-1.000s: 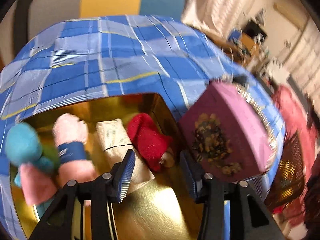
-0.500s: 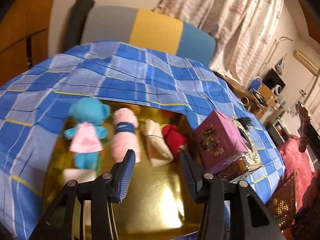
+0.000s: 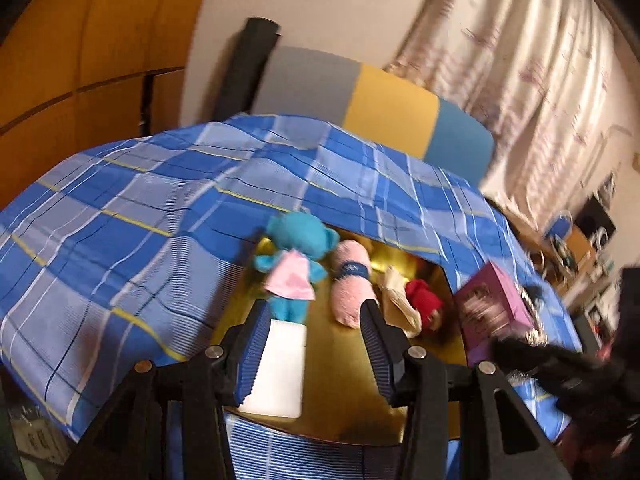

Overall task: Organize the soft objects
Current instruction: 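Lower the scrunchie into the tray beside the sponge and open the right gripper, then withdraw both grippers from the tray toward the remaining items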

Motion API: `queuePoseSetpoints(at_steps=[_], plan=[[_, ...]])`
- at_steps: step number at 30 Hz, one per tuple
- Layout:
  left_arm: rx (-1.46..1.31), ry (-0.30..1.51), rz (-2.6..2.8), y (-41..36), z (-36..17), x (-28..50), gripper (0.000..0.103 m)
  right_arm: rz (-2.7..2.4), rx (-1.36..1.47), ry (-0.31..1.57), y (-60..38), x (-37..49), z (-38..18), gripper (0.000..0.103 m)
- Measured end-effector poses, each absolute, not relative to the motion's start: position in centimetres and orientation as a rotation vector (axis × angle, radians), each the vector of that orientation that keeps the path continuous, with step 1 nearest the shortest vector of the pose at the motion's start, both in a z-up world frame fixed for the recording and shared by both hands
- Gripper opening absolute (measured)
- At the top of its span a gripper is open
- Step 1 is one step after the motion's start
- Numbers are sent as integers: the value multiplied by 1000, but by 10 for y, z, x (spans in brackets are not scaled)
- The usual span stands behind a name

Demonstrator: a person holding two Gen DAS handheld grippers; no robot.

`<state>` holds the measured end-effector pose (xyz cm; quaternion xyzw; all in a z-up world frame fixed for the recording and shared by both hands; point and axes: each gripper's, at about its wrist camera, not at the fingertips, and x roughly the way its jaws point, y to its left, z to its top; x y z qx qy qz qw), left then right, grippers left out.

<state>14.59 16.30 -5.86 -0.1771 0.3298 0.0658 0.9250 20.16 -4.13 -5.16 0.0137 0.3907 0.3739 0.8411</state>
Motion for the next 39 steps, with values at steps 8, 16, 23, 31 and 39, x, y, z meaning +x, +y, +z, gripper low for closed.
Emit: queuePoseSetpoints(at_steps=[8, 16, 23, 31, 39], plan=[[-411, 673, 182, 187, -63, 134, 47, 777, 39, 986, 15, 226, -100, 18], [-427, 672, 181, 191, -62, 131, 47, 735, 33, 1048, 41, 242, -123, 19], [-441, 675, 187, 192, -63, 130, 47, 690, 39, 1066, 50, 254, -136, 21], [-454, 688, 189, 193, -67, 131, 47, 688, 71, 1070, 58, 260, -140, 36], [-463, 696, 185, 192, -70, 132, 47, 708, 97, 1044, 40, 245, -127, 39]])
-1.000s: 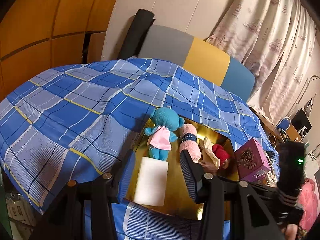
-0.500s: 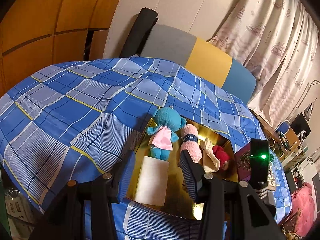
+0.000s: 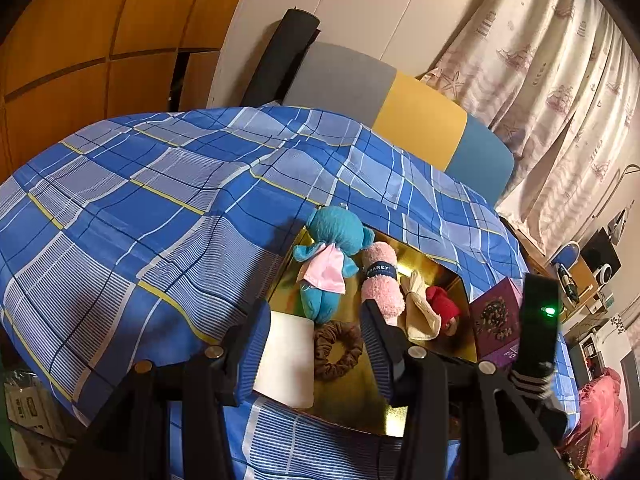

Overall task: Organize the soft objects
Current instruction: 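Withdraw both grippers from the tray toward the remaining items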

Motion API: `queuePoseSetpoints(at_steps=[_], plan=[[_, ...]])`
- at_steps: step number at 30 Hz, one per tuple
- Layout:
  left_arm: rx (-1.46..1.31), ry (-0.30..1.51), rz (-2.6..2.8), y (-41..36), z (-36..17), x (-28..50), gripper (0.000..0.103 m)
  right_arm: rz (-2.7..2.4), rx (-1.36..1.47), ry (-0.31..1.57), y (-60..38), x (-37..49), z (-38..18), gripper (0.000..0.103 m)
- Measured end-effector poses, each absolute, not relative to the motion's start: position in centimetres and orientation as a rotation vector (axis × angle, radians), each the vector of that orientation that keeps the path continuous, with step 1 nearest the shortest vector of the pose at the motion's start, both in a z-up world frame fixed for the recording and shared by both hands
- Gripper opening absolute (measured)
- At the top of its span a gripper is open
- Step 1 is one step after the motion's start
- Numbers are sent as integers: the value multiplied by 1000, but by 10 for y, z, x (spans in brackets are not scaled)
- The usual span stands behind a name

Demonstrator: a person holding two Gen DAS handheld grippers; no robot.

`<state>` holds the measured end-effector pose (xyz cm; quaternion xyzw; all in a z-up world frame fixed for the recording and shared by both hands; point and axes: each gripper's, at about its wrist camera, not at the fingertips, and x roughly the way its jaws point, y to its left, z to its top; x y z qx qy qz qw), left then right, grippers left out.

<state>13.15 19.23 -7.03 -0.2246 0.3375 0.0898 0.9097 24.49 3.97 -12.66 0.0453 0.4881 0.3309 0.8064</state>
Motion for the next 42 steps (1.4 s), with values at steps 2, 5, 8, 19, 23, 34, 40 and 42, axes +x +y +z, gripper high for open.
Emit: queuePoseSetpoints(at_steps=[2, 5, 8, 19, 23, 34, 40, 42], plan=[[-461, 699, 184, 191, -71, 132, 47, 720, 95, 1027, 35, 238, -120, 40], [-459, 705, 177, 187, -73, 132, 47, 736, 89, 992, 28, 228, -108, 40], [-451, 714, 167, 183, -75, 135, 47, 746, 79, 938, 16, 215, -91, 41], [-406, 723, 39, 138, -77, 140, 47, 662, 58, 673, -71, 178, -25, 44], [-383, 733, -32, 111, -77, 145, 47, 586, 79, 616, -115, 177, -10, 48], [-303, 780, -219, 30, -74, 157, 47, 258, 194, 575, -263, 192, -11, 57], [-272, 801, -322, -5, -73, 158, 48, 68, 195, 658, -336, 225, -54, 69], [-254, 806, -334, -14, -72, 158, 51, 25, 179, 708, -353, 242, -72, 70]])
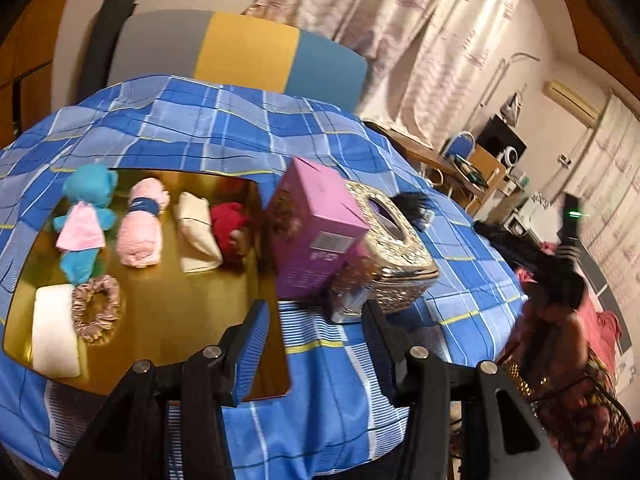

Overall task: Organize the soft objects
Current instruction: 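Withdraw both grippers from the tray toward the remaining items, then grasp the blue Tempo tissue pack with the right gripper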

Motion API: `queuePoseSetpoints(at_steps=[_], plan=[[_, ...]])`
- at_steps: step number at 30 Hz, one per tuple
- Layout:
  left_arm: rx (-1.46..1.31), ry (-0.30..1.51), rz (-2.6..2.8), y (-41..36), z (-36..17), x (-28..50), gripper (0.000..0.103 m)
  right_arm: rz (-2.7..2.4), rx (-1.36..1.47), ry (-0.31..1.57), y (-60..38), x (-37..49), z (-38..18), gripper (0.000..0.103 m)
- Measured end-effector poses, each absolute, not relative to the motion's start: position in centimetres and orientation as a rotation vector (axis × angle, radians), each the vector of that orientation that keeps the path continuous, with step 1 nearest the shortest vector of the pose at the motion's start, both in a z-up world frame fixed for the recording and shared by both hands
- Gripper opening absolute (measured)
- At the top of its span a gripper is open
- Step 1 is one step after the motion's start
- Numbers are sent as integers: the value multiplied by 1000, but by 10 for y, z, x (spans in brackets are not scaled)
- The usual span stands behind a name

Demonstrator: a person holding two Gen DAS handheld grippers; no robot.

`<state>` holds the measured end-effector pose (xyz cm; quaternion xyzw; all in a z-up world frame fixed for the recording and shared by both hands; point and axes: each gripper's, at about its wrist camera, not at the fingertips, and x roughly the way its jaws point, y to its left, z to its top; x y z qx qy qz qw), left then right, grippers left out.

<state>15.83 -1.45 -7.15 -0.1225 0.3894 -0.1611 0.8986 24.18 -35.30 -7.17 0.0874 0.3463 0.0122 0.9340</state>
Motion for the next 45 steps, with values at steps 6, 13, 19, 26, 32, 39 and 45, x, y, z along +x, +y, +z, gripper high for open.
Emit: queuePoseSetpoints(at_steps=[6, 13, 19, 26, 32, 39, 45], plan=[[-225, 826, -356, -34, -71, 164, 53, -9, 218, 842, -383, 298, -122, 76], [-199, 838, -349, -45, -68, 170, 53, -24, 281, 906, -384, 363, -152, 77], [-203, 838, -334, -45, -66, 174, 53, -27, 300, 924, -374, 395, -162, 80], [-178, 832, -338, -51, -60, 175, 53, -73, 268, 965, -366, 425, -179, 81], [-164, 826, -345, -58, -55, 178, 53, -90, 182, 971, -364, 434, -182, 81], [-144, 833, -374, -74, -55, 179, 53, -65, 319, 1006, -384, 431, -199, 84], [-126, 832, -391, -86, -50, 182, 53, -1, 272, 1002, -380, 422, -195, 74]])
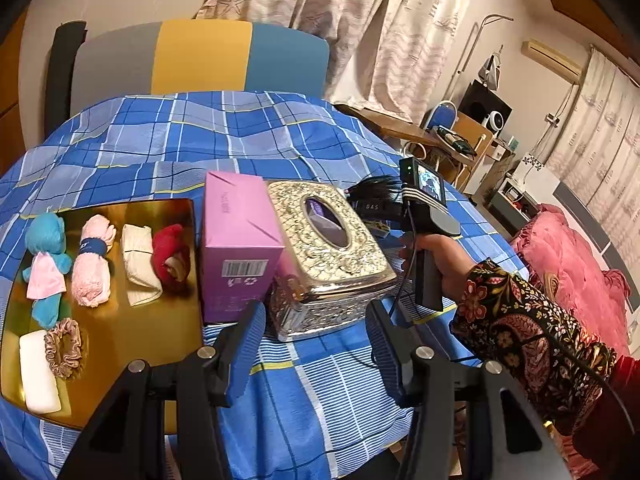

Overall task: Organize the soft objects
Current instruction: 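Grasp the blue Tempo tissue pack with the right gripper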

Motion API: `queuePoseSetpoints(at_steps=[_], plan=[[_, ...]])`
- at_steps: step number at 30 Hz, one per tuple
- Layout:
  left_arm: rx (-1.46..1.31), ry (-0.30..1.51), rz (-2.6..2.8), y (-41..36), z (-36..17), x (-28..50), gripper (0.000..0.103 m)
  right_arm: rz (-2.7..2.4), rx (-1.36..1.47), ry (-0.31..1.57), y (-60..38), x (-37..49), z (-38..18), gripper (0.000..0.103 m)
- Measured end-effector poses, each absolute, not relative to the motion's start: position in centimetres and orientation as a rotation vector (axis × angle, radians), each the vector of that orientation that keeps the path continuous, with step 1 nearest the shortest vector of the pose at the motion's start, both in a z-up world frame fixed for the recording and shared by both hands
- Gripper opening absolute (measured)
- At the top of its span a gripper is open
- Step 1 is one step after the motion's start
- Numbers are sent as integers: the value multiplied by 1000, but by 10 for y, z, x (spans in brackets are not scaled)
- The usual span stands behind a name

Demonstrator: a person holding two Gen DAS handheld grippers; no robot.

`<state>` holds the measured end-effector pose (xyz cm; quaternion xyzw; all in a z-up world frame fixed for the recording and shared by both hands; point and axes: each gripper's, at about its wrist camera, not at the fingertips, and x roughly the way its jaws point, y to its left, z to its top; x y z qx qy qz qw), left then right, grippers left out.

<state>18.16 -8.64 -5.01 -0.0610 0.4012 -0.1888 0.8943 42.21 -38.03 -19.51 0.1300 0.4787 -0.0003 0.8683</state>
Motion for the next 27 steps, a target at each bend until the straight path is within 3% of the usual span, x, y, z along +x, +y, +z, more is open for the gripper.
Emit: queuePoseSetpoints(at_steps=[5, 18, 27], plan=[[-100, 841, -411, -100, -43, 189, 53, -18, 332, 1011, -400, 401, -192, 70], [22, 884, -537, -195, 4, 273, 53, 19, 368, 985, -445, 341, -197, 70], [86, 1105, -419, -248, -39, 379, 53, 124, 265, 1055, -443, 345, -196, 70]])
